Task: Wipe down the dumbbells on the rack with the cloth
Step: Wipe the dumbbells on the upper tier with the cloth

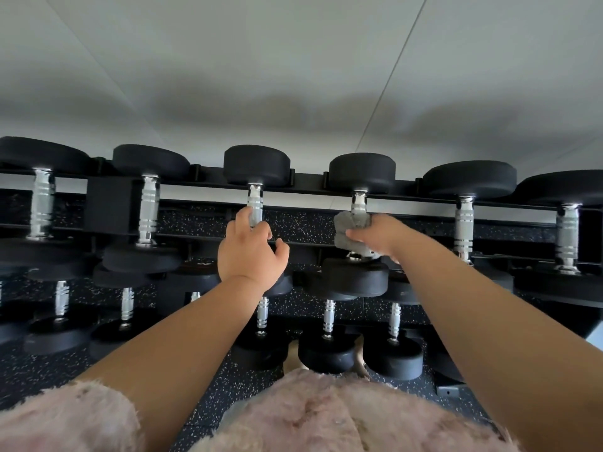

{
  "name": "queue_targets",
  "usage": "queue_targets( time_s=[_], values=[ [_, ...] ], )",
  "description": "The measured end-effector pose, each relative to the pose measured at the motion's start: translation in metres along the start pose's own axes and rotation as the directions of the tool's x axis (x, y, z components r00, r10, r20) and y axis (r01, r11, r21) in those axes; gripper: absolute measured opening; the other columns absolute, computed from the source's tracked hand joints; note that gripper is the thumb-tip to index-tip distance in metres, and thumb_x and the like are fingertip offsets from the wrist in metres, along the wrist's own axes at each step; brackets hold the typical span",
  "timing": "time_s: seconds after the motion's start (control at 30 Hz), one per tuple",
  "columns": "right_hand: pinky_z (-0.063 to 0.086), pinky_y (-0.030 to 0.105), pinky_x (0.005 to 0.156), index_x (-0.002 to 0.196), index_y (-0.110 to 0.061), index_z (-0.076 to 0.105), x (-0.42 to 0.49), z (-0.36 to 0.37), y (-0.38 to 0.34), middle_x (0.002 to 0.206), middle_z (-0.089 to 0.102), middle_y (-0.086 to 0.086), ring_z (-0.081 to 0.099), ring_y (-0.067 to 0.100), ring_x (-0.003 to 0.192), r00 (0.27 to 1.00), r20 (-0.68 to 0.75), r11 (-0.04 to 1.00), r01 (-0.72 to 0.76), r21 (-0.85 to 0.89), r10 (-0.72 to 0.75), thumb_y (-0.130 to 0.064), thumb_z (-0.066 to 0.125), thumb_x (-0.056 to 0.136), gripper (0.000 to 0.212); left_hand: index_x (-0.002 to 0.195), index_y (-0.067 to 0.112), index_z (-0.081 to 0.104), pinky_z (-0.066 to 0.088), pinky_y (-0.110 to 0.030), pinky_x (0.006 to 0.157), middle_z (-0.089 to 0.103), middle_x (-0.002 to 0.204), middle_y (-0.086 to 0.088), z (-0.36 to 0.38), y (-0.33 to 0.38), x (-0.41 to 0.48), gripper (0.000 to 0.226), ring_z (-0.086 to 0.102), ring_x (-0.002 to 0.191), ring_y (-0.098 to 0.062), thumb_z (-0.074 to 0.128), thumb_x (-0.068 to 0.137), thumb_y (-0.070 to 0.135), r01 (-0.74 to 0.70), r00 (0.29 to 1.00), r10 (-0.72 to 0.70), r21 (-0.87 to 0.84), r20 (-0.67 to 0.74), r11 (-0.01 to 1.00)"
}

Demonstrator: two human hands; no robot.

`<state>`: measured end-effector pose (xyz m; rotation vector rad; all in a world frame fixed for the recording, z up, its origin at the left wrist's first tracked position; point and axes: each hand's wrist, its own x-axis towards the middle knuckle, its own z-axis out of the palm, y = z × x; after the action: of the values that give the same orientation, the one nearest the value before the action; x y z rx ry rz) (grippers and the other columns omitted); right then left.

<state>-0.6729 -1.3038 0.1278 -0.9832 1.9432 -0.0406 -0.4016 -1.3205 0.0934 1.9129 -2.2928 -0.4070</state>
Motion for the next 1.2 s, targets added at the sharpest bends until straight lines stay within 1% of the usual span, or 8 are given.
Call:
queue_targets(
  time_s=[0.2, 0.3, 0.5, 0.57, 0.67, 0.83, 1.03, 1.2],
  values=[
    [0.049, 0.031, 0.074, 0.121, -0.01, 0.057, 0.013, 0.007, -0.025, 0.103, 0.064, 0.003, 0.062, 0.023, 0.088, 0.921, -0.387, 0.947, 0.079, 0.31, 0.05, -0.045, 0.064, 0.098, 0.043, 0.087, 0.019, 0.067, 0.051, -0.038, 0.068, 0.046, 0.152, -0.006, 0.003, -0.001, 0.001, 0.022, 0.054, 0.117, -0.03, 0.067, 0.086, 0.042, -0.01, 1.0, 0.01, 0.023, -0.01, 1.0],
    [0.05, 0.027, 0.062, 0.117, -0.015, 0.054, -0.001, 0.024, -0.009, 0.098, 0.065, 0.0, 0.065, 0.015, 0.08, 0.968, -0.251, 0.964, 0.056, 0.259, 0.011, -0.039, 0.066, 0.099, 0.032, 0.086, 0.019, 0.068, 0.051, -0.037, 0.067, 0.047, 0.15, -0.006, 0.004, -0.002, 0.0, 0.022, 0.054, 0.116, -0.03, 0.068, 0.085, 0.041, -0.02, 1.0, 0.02, 0.013, -0.02, 1.0],
    [0.052, 0.036, 0.091, 0.121, -0.008, 0.064, -0.008, 0.009, -0.001, 0.11, 0.068, 0.01, 0.065, 0.028, 0.108, 0.998, 0.019, 0.981, 0.054, -0.185, -0.052, -0.037, 0.058, 0.104, 0.034, 0.085, 0.019, 0.067, 0.05, -0.037, 0.067, 0.046, 0.151, -0.006, 0.003, 0.0, 0.001, 0.021, 0.053, 0.116, -0.03, 0.068, 0.086, 0.041, -0.011, 1.0, 0.012, 0.025, -0.011, 1.0],
    [0.055, 0.037, 0.082, 0.121, -0.004, 0.062, 0.001, 0.002, -0.014, 0.104, 0.067, 0.011, 0.067, 0.027, 0.099, 0.997, -0.07, 0.99, 0.011, -0.143, -0.021, -0.04, 0.053, 0.106, 0.04, 0.085, 0.019, 0.067, 0.05, -0.038, 0.067, 0.047, 0.15, -0.007, 0.003, 0.001, 0.001, 0.021, 0.054, 0.117, -0.031, 0.069, 0.085, 0.04, -0.013, 1.0, 0.014, 0.024, -0.008, 1.0],
    [0.046, 0.031, 0.072, 0.122, -0.007, 0.06, 0.021, 0.003, -0.02, 0.099, 0.065, 0.006, 0.067, 0.028, 0.095, 0.938, -0.345, 0.978, 0.034, 0.208, 0.041, -0.044, 0.061, 0.1, 0.044, 0.086, 0.019, 0.067, 0.051, -0.038, 0.068, 0.047, 0.151, -0.007, 0.002, 0.001, 0.0, 0.021, 0.054, 0.118, -0.03, 0.069, 0.085, 0.04, -0.007, 1.0, 0.007, 0.024, -0.005, 1.0],
    [0.046, 0.025, 0.065, 0.128, -0.006, 0.047, 0.001, 0.023, 0.001, 0.099, 0.06, 0.003, 0.06, 0.015, 0.08, 0.985, -0.147, 0.995, 0.096, 0.039, -0.09, -0.032, 0.062, 0.101, 0.04, 0.088, 0.019, 0.068, 0.052, -0.039, 0.069, 0.046, 0.152, -0.007, 0.003, 0.002, 0.001, 0.022, 0.054, 0.12, -0.03, 0.067, 0.086, 0.041, 0.001, 1.0, -0.001, 0.027, -0.004, 1.0],
    [0.041, 0.028, 0.073, 0.119, -0.004, 0.06, 0.005, 0.026, 0.017, 0.098, 0.063, 0.006, 0.058, 0.02, 0.086, 0.998, -0.037, 0.975, 0.049, -0.216, -0.059, -0.042, 0.053, 0.104, 0.042, 0.095, 0.018, 0.07, 0.05, -0.037, 0.071, 0.042, 0.15, -0.004, -0.003, 0.005, 0.0, 0.026, 0.052, 0.117, -0.028, 0.064, 0.088, 0.043, 0.006, 1.0, -0.007, 0.066, 0.027, 0.998],
    [0.046, 0.026, 0.059, 0.132, -0.013, 0.05, 0.009, 0.013, -0.003, 0.093, 0.062, -0.001, 0.067, 0.019, 0.082, 0.947, -0.318, 0.984, 0.096, 0.149, -0.044, -0.043, 0.057, 0.103, 0.043, 0.095, 0.021, 0.068, 0.049, -0.037, 0.071, 0.041, 0.151, -0.002, -0.002, 0.005, 0.002, 0.027, 0.051, 0.117, -0.026, 0.06, 0.089, 0.046, 0.011, 0.999, -0.014, 0.083, 0.034, 0.997]
  ],
)
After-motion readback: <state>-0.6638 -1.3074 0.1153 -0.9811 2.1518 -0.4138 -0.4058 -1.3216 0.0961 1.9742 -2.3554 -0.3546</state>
